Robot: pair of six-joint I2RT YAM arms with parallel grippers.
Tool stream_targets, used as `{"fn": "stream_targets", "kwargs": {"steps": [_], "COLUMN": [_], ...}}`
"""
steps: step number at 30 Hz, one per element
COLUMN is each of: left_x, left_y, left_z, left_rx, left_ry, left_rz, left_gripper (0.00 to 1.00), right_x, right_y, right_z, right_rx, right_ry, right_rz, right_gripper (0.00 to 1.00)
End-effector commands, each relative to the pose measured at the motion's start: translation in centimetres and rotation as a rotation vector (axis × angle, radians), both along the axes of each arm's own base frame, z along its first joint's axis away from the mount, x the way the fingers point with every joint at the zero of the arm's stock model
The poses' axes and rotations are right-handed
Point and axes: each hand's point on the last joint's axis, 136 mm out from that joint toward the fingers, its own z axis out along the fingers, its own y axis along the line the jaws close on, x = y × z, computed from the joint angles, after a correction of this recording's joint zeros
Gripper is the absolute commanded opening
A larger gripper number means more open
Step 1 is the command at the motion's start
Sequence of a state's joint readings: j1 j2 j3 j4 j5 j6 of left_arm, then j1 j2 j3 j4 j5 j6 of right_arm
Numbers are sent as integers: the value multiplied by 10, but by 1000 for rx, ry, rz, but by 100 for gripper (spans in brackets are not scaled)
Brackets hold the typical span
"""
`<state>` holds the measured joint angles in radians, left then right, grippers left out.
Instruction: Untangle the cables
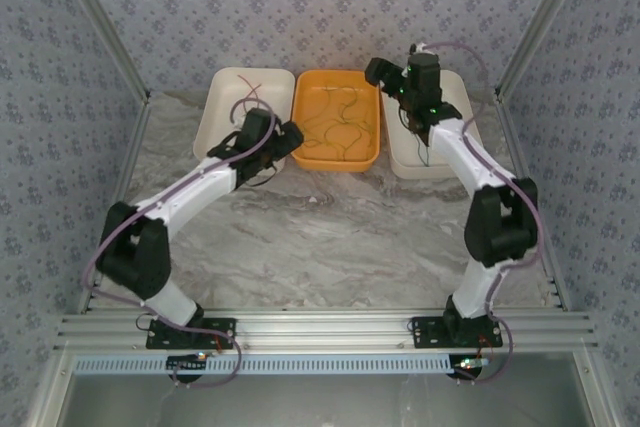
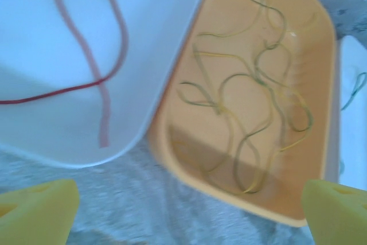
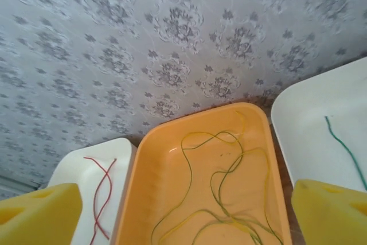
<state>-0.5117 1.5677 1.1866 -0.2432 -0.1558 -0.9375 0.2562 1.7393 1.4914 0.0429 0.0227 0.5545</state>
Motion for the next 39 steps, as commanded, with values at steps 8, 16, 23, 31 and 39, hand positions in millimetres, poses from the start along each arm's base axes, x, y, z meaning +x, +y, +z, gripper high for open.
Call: {"fn": "stream_targets", "kwargs": {"steps": [8, 16, 23, 31, 39], "left_x": [-32, -61, -65, -40, -28], "left_y": [146, 222, 231, 245, 241], "left_z": [0, 28, 23, -35, -75], "left_rx": [279, 612, 732, 746, 746], "left_ry": [81, -235, -436, -340, -351], "left_rz": [279, 406, 284, 237, 172], "left_gripper": [99, 99, 99, 99, 99], "right_x": [-130, -191, -192, -174, -163], "right_y": [-91, -158, -157, -156, -179], "right_z": [-16, -66, -128, -187, -192], "right_rx": [-429, -350, -569, -583, -577], "right_ry": [48, -24, 53, 101, 42], "right_rz": [-321, -378, -298, -296, -292], "right_gripper": [99, 99, 99, 99, 99]}}
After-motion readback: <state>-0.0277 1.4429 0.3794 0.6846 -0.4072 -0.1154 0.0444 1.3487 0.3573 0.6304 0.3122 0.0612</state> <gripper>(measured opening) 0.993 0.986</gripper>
